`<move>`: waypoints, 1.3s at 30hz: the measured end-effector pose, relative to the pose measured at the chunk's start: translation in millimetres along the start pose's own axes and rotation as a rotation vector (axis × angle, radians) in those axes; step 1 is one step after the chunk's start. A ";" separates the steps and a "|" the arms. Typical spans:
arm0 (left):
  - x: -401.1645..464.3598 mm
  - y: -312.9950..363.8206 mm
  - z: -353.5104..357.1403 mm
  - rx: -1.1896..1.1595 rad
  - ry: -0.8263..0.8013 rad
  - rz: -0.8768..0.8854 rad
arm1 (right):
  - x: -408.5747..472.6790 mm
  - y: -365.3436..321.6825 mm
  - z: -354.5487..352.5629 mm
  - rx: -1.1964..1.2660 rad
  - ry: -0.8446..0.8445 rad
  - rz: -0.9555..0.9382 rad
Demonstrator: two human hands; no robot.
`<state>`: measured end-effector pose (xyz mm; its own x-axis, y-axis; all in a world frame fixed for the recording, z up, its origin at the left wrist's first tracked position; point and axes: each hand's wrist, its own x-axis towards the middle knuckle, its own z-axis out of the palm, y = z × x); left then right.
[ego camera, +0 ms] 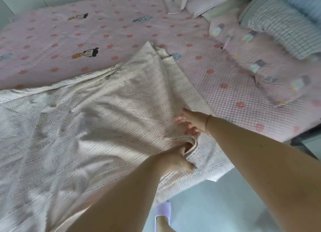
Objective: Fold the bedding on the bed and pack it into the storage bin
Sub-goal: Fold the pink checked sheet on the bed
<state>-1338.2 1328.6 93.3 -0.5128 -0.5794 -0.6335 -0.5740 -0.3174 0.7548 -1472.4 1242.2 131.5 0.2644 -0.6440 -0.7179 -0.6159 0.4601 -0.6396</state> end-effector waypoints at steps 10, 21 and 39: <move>-22.4 29.4 93.0 0.136 0.075 0.013 | -81.4 66.9 4.0 -0.138 0.020 -0.024; -10.2 48.5 188.1 0.354 -0.108 -0.021 | -99.9 118.2 -19.1 -0.388 -0.053 0.197; -3.5 24.2 145.7 -0.100 0.094 -0.369 | -93.6 154.5 -48.6 -0.496 0.000 0.432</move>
<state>-1443.3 1432.3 89.0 -0.2200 -0.4777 -0.8506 -0.6413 -0.5862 0.4951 -1628.4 1343.9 113.2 -0.0827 -0.4644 -0.8818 -0.9357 0.3407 -0.0917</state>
